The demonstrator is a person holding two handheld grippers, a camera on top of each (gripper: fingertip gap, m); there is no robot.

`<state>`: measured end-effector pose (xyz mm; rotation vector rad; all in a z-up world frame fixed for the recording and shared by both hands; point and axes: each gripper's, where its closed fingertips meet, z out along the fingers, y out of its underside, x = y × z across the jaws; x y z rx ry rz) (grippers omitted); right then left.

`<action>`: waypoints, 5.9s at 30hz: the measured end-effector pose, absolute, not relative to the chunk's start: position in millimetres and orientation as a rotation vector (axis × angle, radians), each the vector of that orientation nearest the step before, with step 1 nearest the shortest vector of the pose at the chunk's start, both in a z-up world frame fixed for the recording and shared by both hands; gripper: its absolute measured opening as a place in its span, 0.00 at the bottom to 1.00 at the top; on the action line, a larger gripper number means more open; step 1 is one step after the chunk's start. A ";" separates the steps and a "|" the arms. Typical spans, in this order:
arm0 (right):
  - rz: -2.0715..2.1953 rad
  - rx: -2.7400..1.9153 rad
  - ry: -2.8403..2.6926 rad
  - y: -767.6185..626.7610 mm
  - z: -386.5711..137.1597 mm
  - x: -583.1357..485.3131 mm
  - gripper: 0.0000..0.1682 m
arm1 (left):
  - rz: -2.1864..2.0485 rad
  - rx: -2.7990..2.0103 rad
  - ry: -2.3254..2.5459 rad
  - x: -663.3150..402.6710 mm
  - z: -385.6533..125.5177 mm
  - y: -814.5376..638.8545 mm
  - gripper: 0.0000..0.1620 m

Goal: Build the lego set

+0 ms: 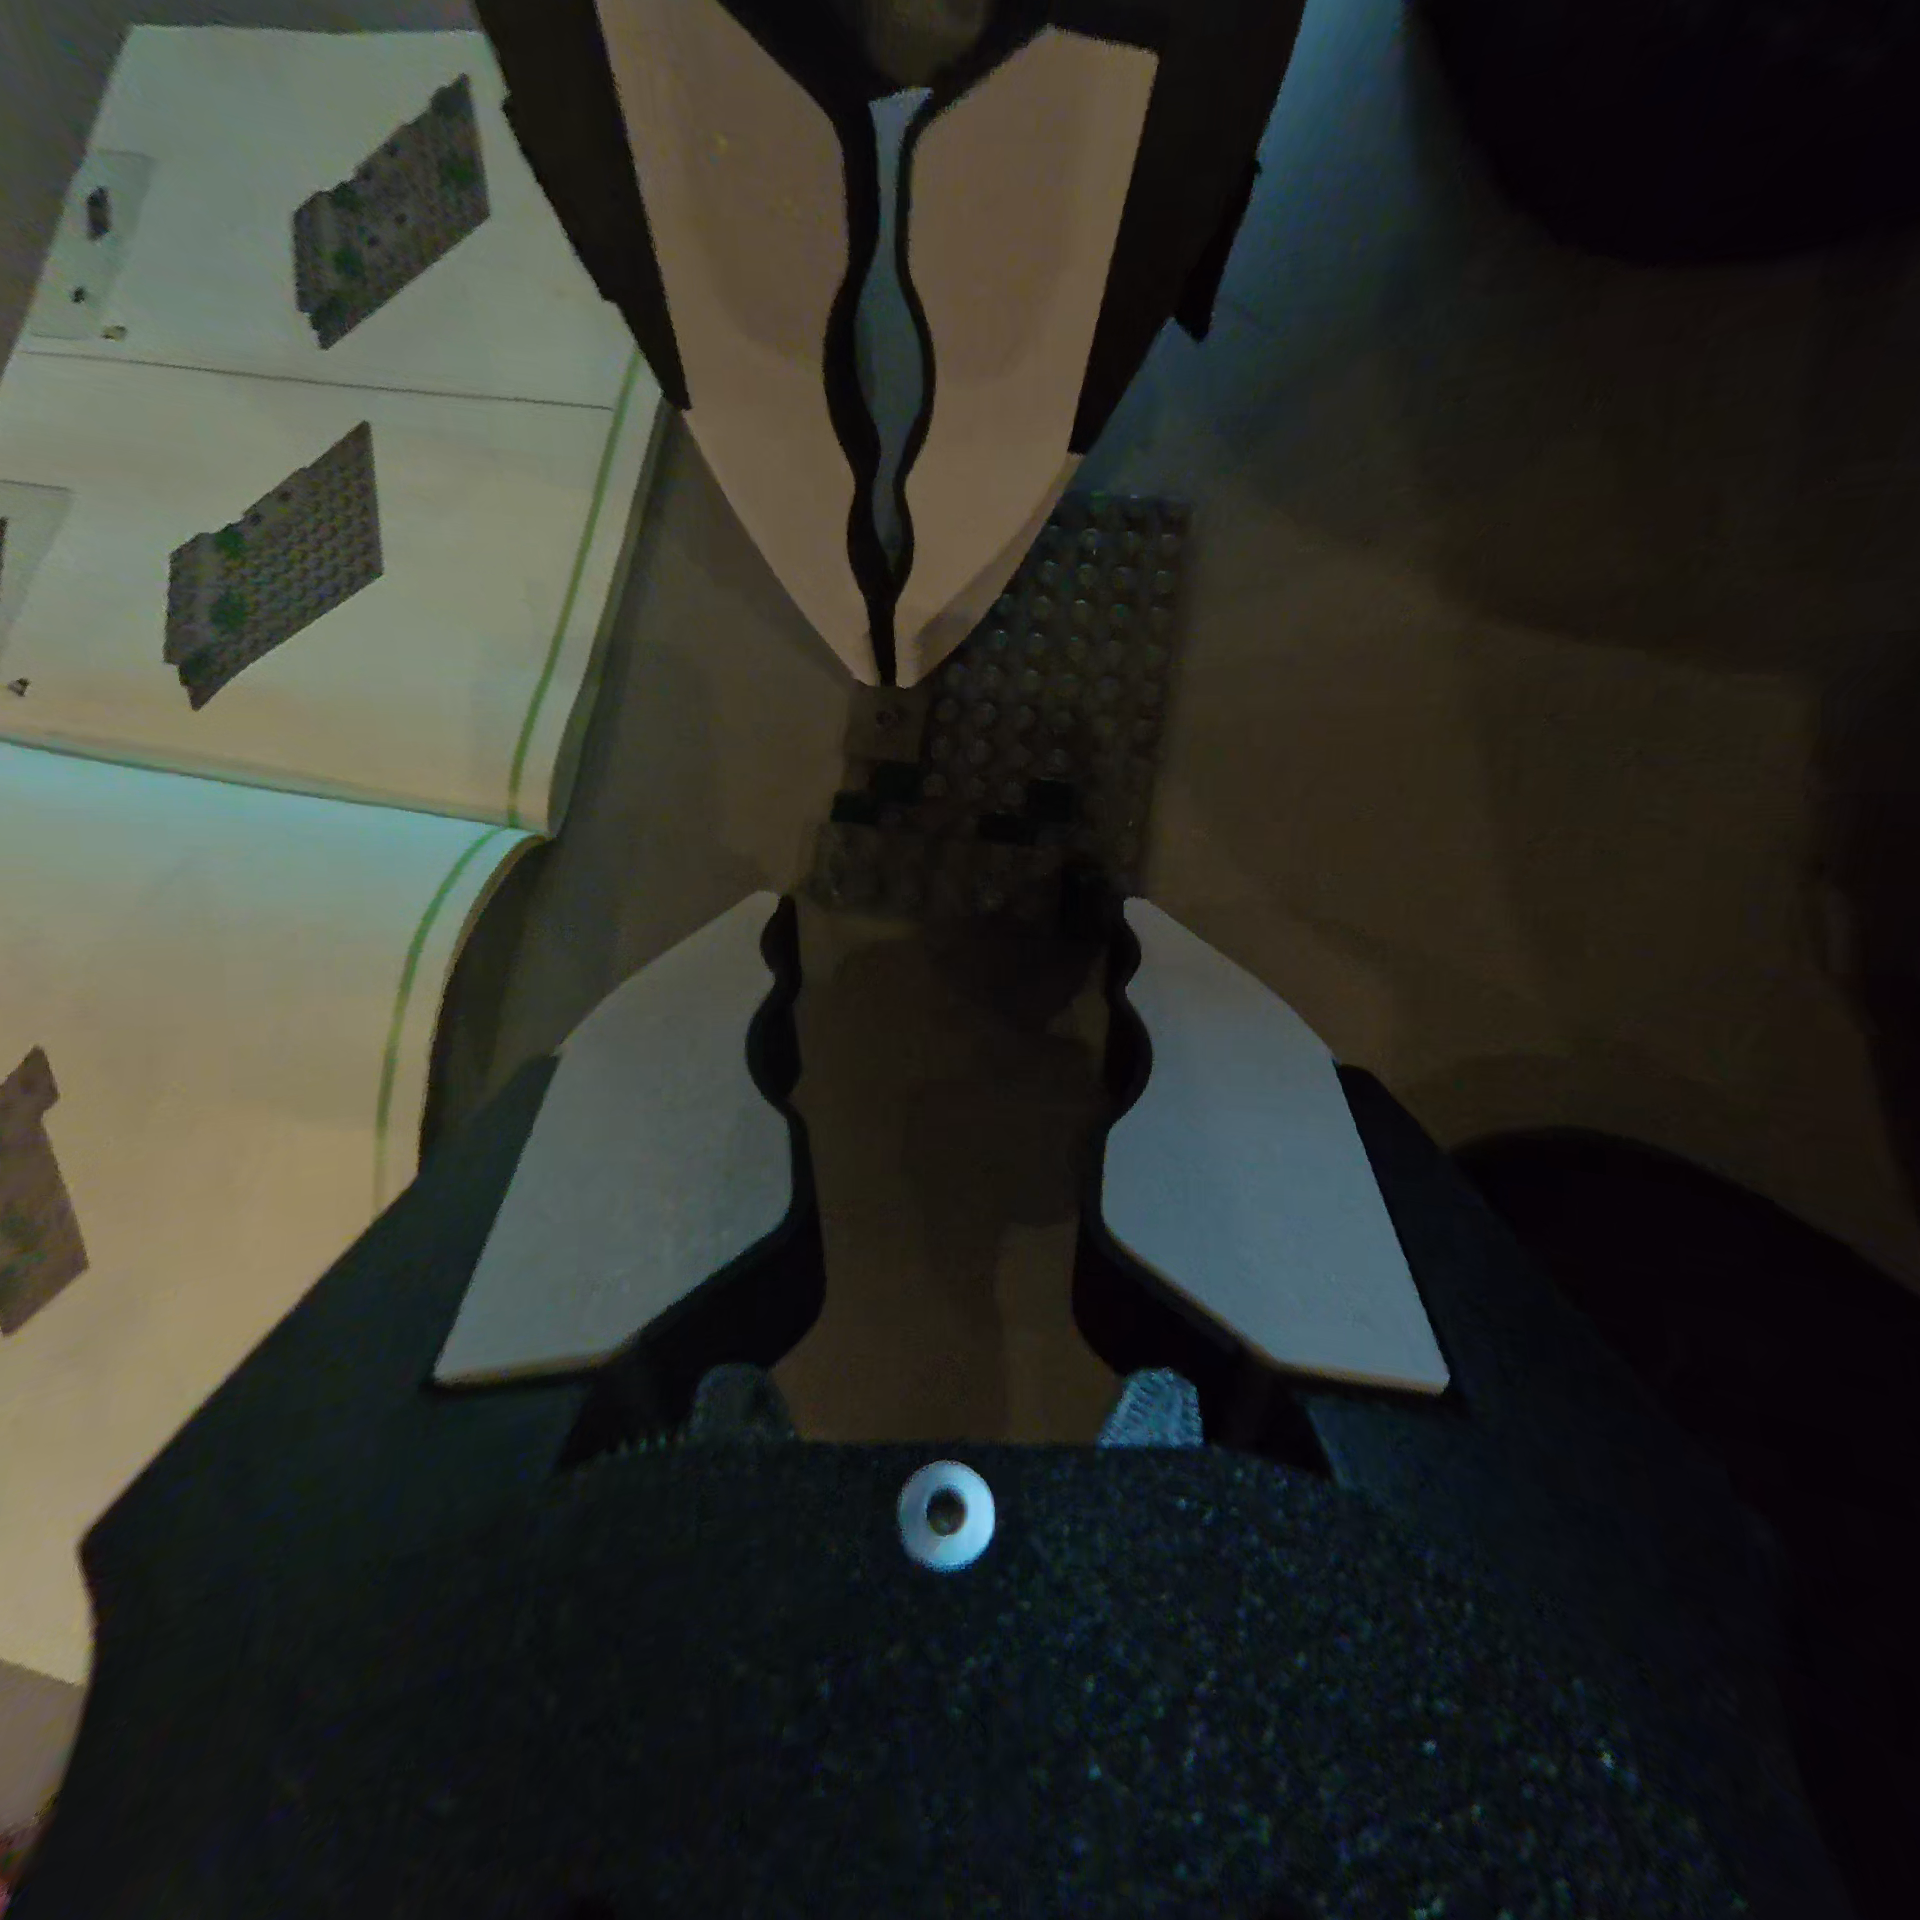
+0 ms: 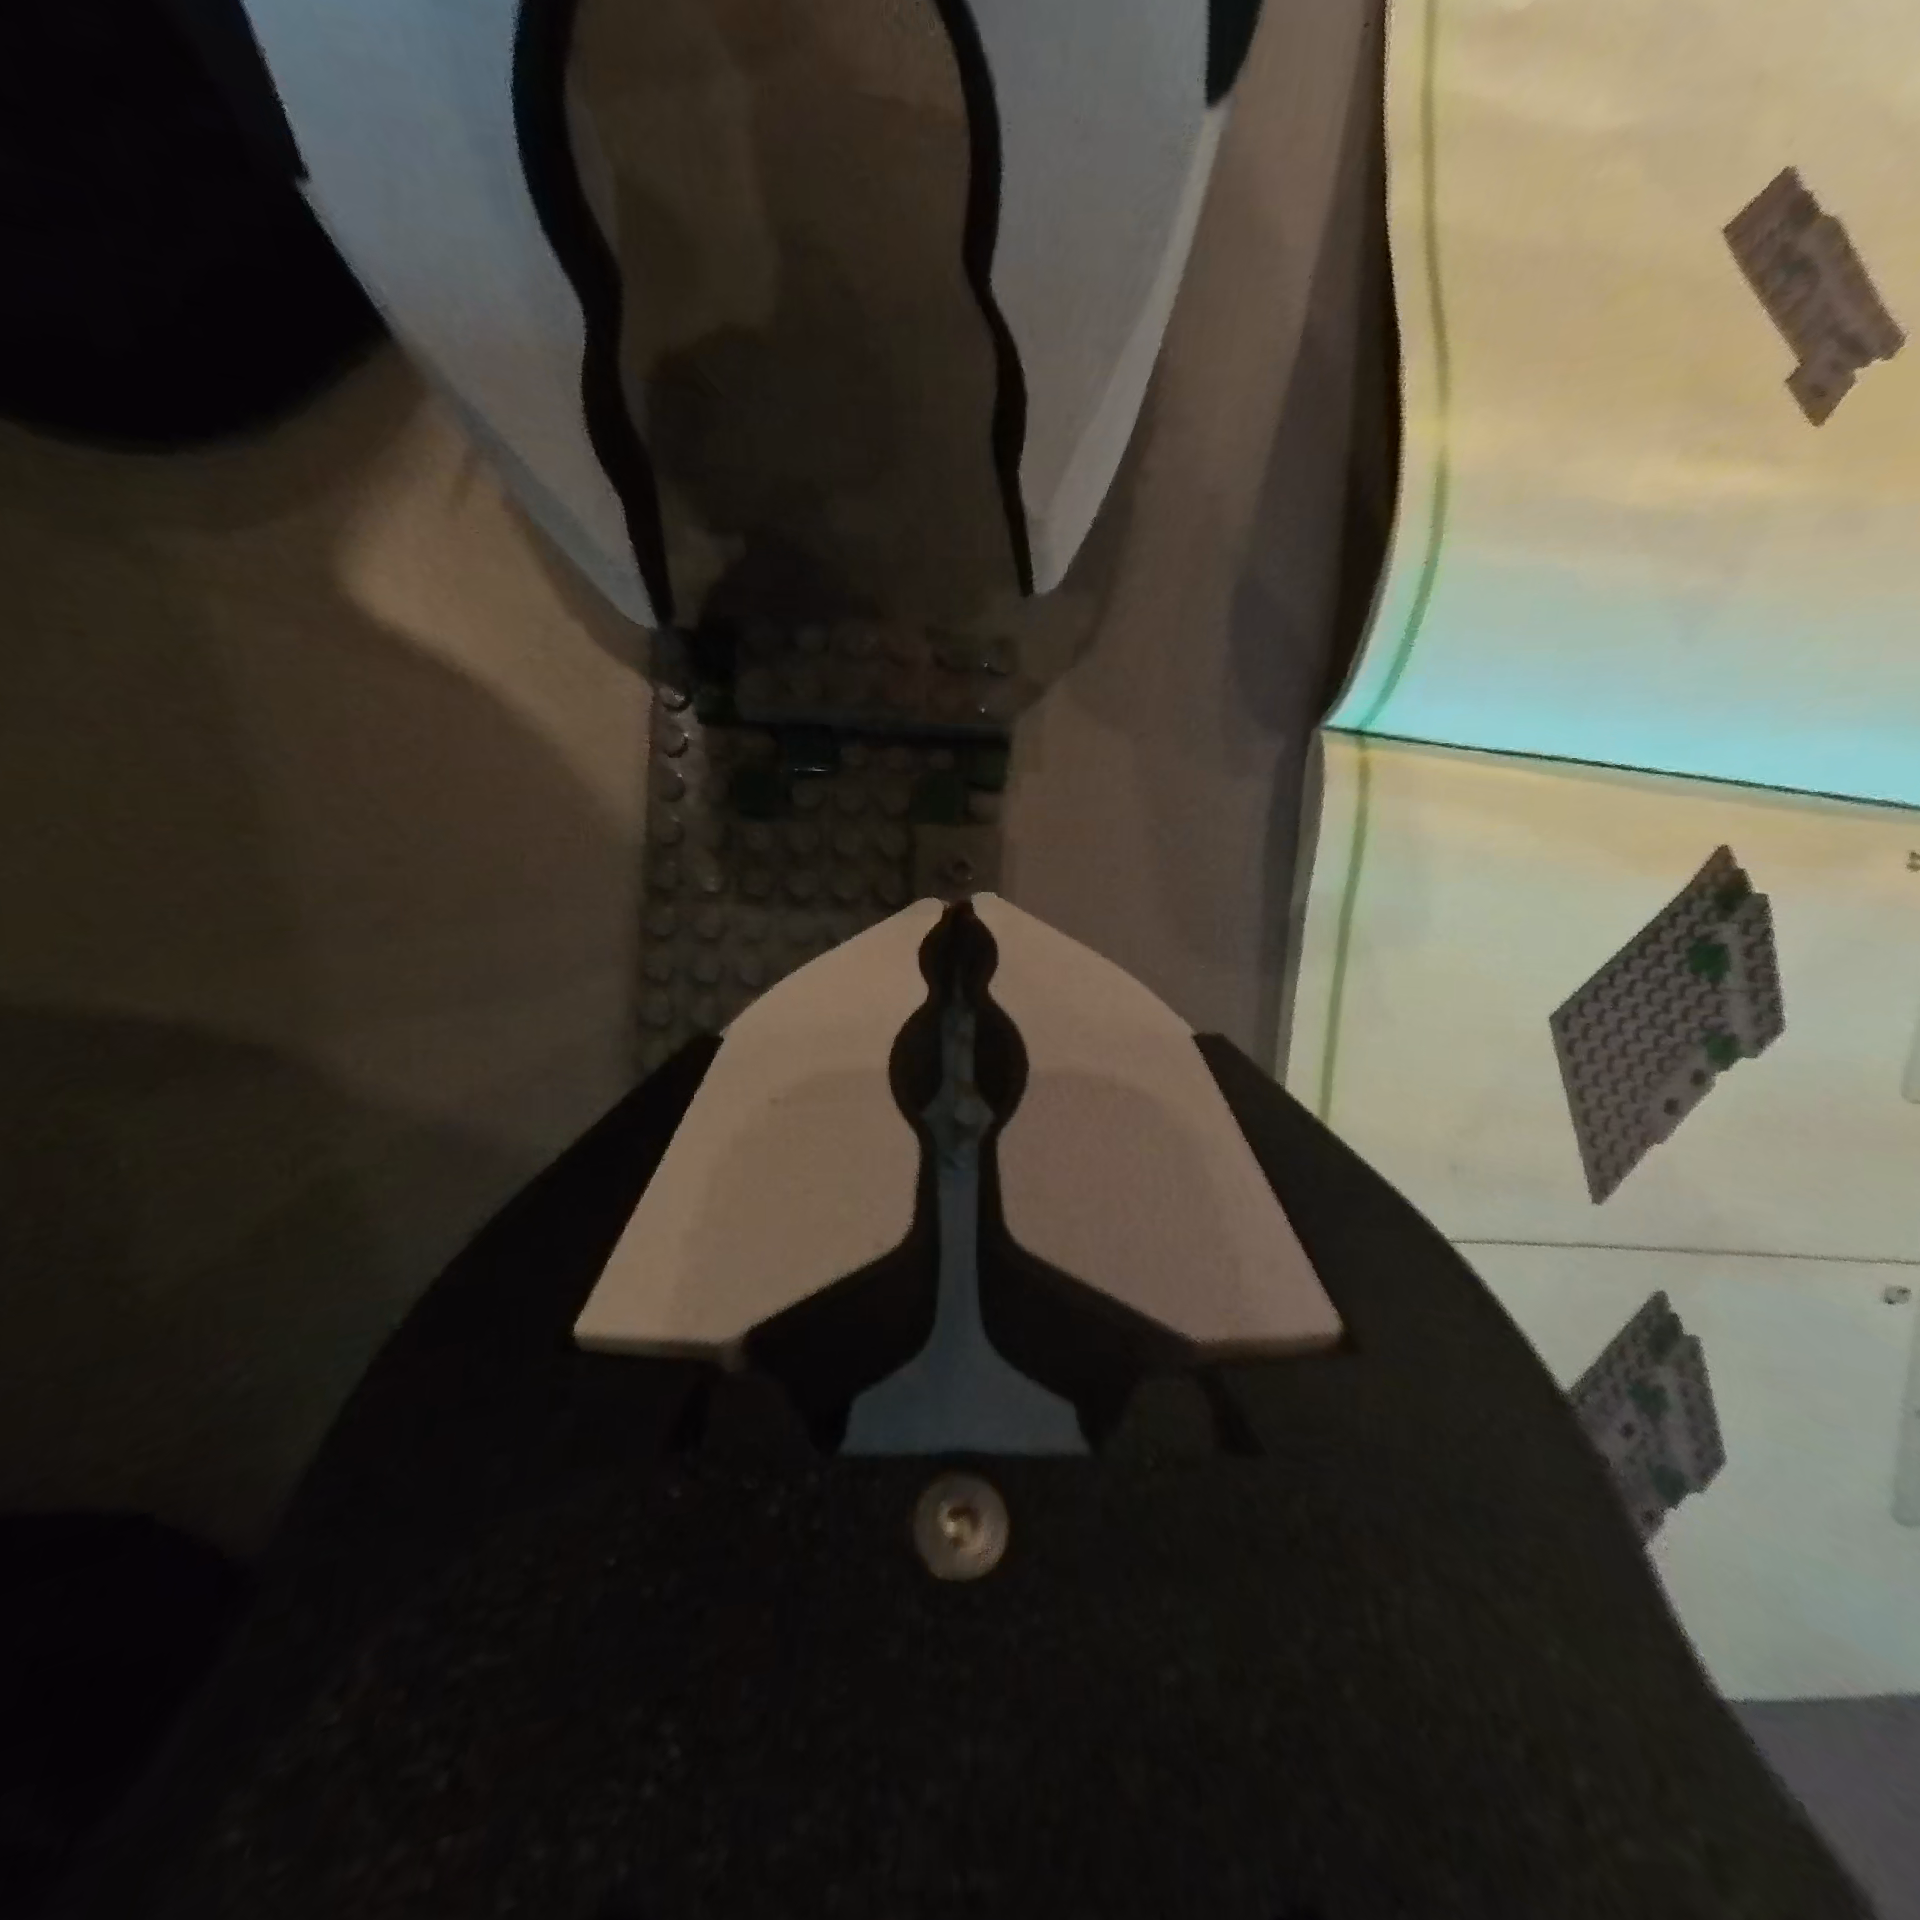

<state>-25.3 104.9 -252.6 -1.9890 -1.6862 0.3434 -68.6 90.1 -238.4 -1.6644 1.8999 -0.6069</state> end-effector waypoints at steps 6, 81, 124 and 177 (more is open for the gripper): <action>0.433 -1.874 -1.508 95.1 -229.6 -22.6 0.09 | -0.629 -1.704 1.778 -72.9 -233.2 92.3 0.35; 0.240 -2.363 -0.994 90.9 -252.8 3.0 0.37 | -0.545 -1.889 1.260 -88.1 -218.9 65.6 0.06; 0.515 -2.099 -1.563 102.6 -248.3 17.2 0.10 | -0.648 -1.920 1.210 -68.0 -219.2 73.5 0.09; 0.275 -2.170 -0.489 41.1 -223.4 17.5 0.00 | -0.518 -2.105 1.003 -39.4 -233.7 50.2 0.00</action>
